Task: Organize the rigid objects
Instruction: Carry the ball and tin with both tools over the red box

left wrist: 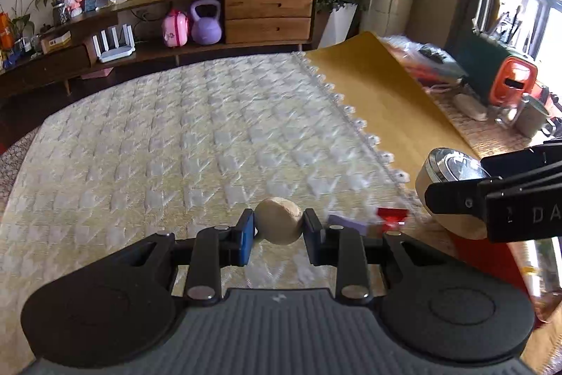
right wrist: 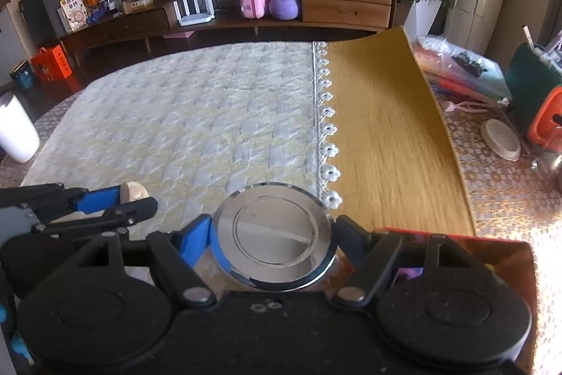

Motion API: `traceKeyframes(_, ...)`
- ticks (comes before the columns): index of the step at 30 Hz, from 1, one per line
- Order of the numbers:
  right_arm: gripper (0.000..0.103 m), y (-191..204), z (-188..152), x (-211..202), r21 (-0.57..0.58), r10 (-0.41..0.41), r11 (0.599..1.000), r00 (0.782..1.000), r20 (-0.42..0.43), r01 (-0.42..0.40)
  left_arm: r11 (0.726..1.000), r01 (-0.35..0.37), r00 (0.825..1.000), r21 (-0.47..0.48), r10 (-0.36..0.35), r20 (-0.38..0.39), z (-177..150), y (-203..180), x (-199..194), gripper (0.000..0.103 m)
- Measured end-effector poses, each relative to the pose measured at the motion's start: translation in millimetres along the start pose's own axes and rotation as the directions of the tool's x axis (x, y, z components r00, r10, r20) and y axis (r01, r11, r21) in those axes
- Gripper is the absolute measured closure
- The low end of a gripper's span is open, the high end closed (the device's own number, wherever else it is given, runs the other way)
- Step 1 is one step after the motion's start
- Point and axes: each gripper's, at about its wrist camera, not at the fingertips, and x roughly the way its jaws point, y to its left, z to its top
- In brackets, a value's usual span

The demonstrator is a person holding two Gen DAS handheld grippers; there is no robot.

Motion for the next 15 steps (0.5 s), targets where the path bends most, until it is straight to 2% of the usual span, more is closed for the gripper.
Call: traceKeyframes(15,0.027,-43,-37,-81,0.033,-0.044,0.999,0.997,0.071,0.042,0.992,0.076,0.997,0.097,-0.079,0.022,1,-63,-65,0.074)
